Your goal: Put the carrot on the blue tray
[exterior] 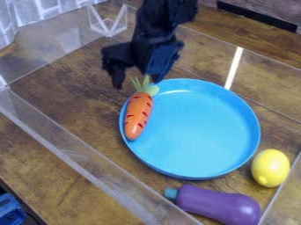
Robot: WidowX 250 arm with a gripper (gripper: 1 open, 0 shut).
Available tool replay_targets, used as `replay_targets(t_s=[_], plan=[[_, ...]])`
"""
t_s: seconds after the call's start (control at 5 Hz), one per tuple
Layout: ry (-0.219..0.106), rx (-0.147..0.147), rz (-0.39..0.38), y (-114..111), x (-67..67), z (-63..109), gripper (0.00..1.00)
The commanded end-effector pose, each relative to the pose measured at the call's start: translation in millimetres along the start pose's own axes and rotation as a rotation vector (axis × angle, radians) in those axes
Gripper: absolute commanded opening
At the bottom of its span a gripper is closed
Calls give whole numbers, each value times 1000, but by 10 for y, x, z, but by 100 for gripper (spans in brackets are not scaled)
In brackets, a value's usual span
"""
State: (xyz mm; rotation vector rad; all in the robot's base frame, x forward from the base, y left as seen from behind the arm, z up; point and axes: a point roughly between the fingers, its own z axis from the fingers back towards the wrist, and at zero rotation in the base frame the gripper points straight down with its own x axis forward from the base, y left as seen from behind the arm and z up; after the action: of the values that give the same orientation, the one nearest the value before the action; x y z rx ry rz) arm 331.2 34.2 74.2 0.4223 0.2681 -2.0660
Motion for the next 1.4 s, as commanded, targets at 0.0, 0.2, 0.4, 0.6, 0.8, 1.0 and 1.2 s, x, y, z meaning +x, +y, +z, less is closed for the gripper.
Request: replay_targets(t_s=[0.0, 0.2, 0.4, 0.6, 0.8, 1.0, 1.2], plan=[[10, 31, 0, 54, 31, 33, 100], [11, 42, -28, 120, 126, -3, 100], [-12, 49, -50, 80, 225, -96, 100], [-35, 60, -60, 51, 316, -189, 100], [-58, 70, -52, 66, 351, -273, 0], [-73, 87, -52, 70, 334, -288, 0], [-86, 92, -49, 99, 312, -139, 0]])
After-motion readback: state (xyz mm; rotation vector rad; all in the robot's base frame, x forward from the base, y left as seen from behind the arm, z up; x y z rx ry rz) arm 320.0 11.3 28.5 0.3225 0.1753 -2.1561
